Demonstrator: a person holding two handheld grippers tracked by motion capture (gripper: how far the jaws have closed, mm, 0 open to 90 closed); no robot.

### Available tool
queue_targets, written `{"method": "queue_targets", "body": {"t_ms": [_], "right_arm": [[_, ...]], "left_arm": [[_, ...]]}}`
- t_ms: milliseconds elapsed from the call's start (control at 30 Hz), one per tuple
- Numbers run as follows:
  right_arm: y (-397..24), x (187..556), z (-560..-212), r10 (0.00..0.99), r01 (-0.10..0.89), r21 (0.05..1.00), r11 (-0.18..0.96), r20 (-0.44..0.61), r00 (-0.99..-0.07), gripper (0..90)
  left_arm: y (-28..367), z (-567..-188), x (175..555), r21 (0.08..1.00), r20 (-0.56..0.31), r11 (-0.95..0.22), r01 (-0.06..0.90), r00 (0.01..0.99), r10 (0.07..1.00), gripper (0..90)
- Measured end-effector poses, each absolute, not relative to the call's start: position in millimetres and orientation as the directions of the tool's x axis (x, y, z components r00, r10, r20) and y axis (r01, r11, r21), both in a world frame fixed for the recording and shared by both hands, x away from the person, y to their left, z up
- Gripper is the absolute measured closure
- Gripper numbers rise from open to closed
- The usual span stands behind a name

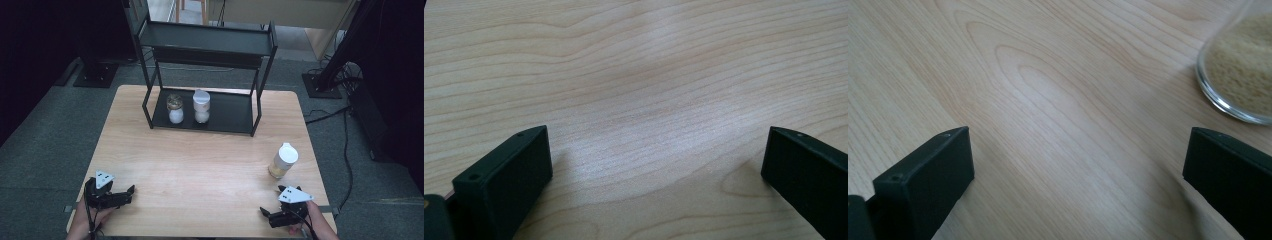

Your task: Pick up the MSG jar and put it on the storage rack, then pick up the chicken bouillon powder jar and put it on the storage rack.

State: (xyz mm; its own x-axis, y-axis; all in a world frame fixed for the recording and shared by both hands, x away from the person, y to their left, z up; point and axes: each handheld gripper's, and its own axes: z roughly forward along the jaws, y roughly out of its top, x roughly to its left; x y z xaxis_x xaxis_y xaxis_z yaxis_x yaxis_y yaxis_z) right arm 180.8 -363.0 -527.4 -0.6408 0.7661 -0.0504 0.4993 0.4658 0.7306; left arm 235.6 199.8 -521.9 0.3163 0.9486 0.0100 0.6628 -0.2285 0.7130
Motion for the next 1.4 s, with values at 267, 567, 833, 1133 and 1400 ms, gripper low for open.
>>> {"method": "queue_targets", "body": {"t_ms": [267,567,833,1133,1400], "right_arm": [[-381.3,176.8,-527.7,0.793,0.517,0.732,0.444,-0.051,-0.608,0.0],[-405.0,171.0,-527.7,0.83,0.542,0.733,0.411,-0.056,-0.554,0.0],[-425.2,169.1,-527.8,0.881,0.581,0.733,0.354,-0.053,-0.469,0.0],[-433.1,172.8,-527.9,0.908,0.61,0.73,0.309,-0.037,-0.416,0.0],[-434.7,172.6,-522.4,0.932,0.599,0.76,0.253,-0.026,-0.361,6.0]], "left_arm": [[199.7,-521.9,235.5,0.713,0.011,-0.229,0.663,0.315,0.949,0.0],[199.7,-521.8,235.4,0.713,0.012,-0.229,0.663,0.315,0.949,0.0],[199.7,-521.8,235.5,0.713,0.011,-0.229,0.663,0.315,0.949,0.0],[199.7,-521.8,235.5,0.712,0.012,-0.229,0.663,0.315,0.949,0.0],[199.5,-521.9,235.5,0.713,0.01,-0.229,0.663,0.316,0.949,0.0]]}}
